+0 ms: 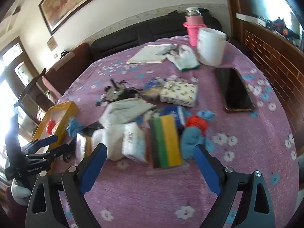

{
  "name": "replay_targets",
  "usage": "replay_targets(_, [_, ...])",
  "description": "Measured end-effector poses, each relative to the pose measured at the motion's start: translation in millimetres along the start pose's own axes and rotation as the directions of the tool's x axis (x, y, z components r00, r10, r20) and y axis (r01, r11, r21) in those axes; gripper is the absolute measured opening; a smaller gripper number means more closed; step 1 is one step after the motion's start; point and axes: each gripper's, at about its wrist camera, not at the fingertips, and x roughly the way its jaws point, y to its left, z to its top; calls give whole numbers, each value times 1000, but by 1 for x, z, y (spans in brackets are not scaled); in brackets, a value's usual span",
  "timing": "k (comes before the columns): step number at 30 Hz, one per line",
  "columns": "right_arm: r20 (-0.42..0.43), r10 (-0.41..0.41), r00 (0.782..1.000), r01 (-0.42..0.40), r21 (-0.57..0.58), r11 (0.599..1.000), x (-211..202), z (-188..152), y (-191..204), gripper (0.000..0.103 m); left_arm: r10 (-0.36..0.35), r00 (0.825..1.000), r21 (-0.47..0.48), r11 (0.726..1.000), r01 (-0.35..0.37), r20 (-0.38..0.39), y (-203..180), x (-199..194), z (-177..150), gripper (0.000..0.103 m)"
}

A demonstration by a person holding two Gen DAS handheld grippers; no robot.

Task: Organize soft objects
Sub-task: 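Grasp the black snack bag with the left tool while the right tool grasps the white tissue pack, then lower both items into the tray and open both tools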

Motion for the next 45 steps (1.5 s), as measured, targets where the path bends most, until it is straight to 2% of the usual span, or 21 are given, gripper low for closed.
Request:
replay_targets(1, [0,1,1000,-1,9,1000,0,-2,-6,95,3,1000,14,1000,-3,-7,-1,2,0,60])
replay_targets(3, [-1,12,1000,-12,6,1000,2,-4,-9,95,13,1000,39,999,-13,-13,-3,5,1,56])
replay_targets(7, [-9,26,1000,-27,-68,997,10,-9,10,94,20,1000,59,998,-20,2,1,2,0,56])
replay_targets(13, [-23,6,1000,-11,-198,980,31,-14,48,87,26,999,96,995,-23,-33,1,12,-2,56])
replay_targets(17, [-41,-9,999,0,-204,979,45,-12,51,74,11,998,146,989,-3,-57,-10,22,-4,53])
replay_targets(19, [-54,-12,998,1,-195,981,50,-11,48,67,-13,997,146,989,24,-76,-11,27,-5,26])
replay_targets(25, [-69,7,998,-19,-176,984,58,-7,45,39,-56,997,91,994,61,-49,-6,19,-2,23])
replay_targets(26, [-72,15,997,-27,-168,985,59,-7,45,31,-57,998,82,995,60,-40,-5,16,-1,23])
replay_targets(29, [-76,37,996,-47,-141,989,59,-7,41,21,-67,998,56,996,68,-19,-3,7,0,23])
replay_targets(34, [-70,59,996,-67,-118,991,49,-7,35,16,-84,996,15,996,83,41,0,-18,0,23])
replay_targets(40, [-21,86,996,-88,-99,991,16,-11,32,15,-97,990,-51,993,103,106,18,-54,-9,23])
replay_targets(45, [37,83,996,-77,-142,987,-17,-11,48,15,-40,990,-124,991,57,139,55,-80,-20,23])
